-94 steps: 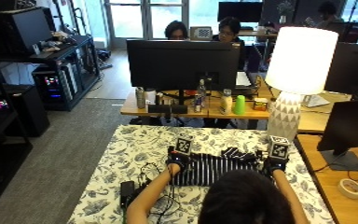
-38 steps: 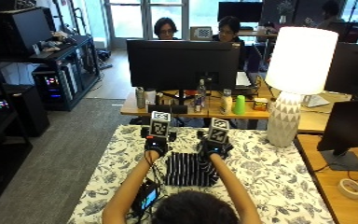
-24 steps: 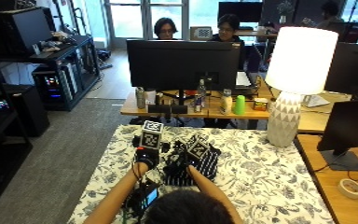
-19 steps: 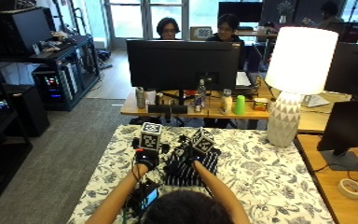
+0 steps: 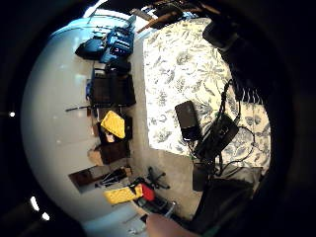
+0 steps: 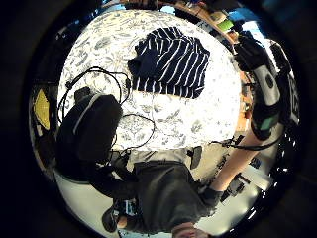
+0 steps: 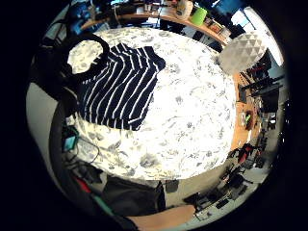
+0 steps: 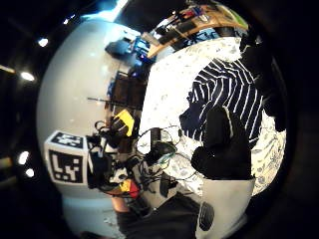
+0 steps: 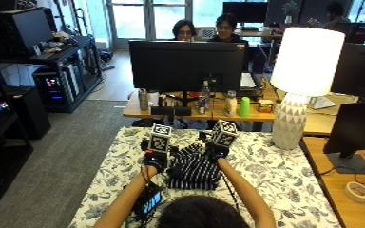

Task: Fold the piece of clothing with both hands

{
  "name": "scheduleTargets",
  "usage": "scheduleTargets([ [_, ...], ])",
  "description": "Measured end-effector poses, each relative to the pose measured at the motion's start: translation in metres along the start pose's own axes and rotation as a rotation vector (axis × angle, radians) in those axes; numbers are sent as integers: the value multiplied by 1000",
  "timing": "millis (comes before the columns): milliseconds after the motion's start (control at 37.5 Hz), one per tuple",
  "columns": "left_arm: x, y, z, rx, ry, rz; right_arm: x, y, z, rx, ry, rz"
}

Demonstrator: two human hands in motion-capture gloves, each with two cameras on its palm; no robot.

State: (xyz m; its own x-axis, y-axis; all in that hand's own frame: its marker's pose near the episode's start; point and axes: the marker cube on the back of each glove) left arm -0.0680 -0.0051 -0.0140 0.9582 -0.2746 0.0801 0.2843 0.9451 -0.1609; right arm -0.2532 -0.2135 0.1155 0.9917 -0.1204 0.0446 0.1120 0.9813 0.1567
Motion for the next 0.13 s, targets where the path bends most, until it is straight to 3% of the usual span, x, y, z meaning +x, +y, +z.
scheduleTargets([
  [133,4,-20,10,26,10,33,-23,27,-8,22,-85,-174],
])
